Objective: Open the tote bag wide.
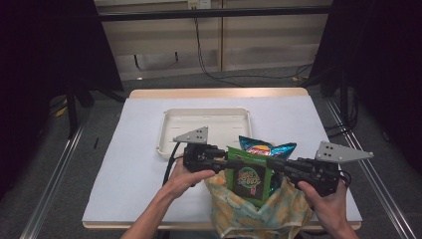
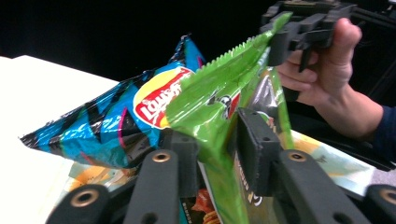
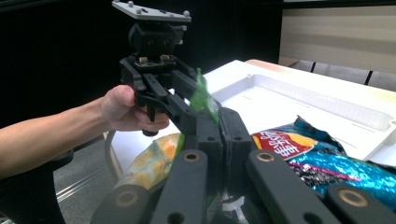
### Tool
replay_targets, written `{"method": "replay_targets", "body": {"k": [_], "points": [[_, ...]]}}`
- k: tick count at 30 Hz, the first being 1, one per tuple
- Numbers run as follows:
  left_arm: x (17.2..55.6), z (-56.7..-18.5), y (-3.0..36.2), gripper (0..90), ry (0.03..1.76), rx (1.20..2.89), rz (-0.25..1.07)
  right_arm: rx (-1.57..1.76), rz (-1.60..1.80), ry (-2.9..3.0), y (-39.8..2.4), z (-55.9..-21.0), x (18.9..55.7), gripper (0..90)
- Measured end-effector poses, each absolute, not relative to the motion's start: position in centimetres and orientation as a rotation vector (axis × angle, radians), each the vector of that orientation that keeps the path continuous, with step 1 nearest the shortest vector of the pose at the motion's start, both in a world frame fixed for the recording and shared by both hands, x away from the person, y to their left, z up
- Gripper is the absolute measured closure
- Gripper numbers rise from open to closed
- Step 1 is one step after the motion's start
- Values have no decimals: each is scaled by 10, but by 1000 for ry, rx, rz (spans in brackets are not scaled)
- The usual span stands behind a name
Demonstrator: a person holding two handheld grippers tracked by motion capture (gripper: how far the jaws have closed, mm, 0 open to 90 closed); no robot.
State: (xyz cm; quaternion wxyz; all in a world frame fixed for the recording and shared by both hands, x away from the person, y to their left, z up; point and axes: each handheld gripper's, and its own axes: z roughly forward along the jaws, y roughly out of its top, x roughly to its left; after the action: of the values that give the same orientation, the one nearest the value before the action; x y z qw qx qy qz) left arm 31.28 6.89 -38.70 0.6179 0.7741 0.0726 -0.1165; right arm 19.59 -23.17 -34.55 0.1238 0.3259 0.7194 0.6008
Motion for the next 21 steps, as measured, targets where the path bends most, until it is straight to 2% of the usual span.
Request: {"method": "replay_targets", "body": {"k": [3, 5, 7, 10, 16, 21], "points": [[312, -384, 70, 757, 154, 1783, -266, 942, 1753, 2103, -233, -346, 196, 783], [308, -380, 68, 762, 146, 1782, -262, 950, 1744, 2106, -233, -347, 195, 682], [306, -377, 68, 763, 145, 1794, -248, 956, 1735, 2110, -234, -348, 194, 637], [306, -375, 68, 763, 140, 1790, -246, 972, 1721, 2105, -240, -351, 191, 503], [305, -371, 70, 763, 169, 1782, -236, 1039, 1691, 2069, -264, -361, 181, 368], [308, -369, 72, 764, 193, 1779, -246, 1084, 1651, 2060, -274, -376, 175, 293]]}}
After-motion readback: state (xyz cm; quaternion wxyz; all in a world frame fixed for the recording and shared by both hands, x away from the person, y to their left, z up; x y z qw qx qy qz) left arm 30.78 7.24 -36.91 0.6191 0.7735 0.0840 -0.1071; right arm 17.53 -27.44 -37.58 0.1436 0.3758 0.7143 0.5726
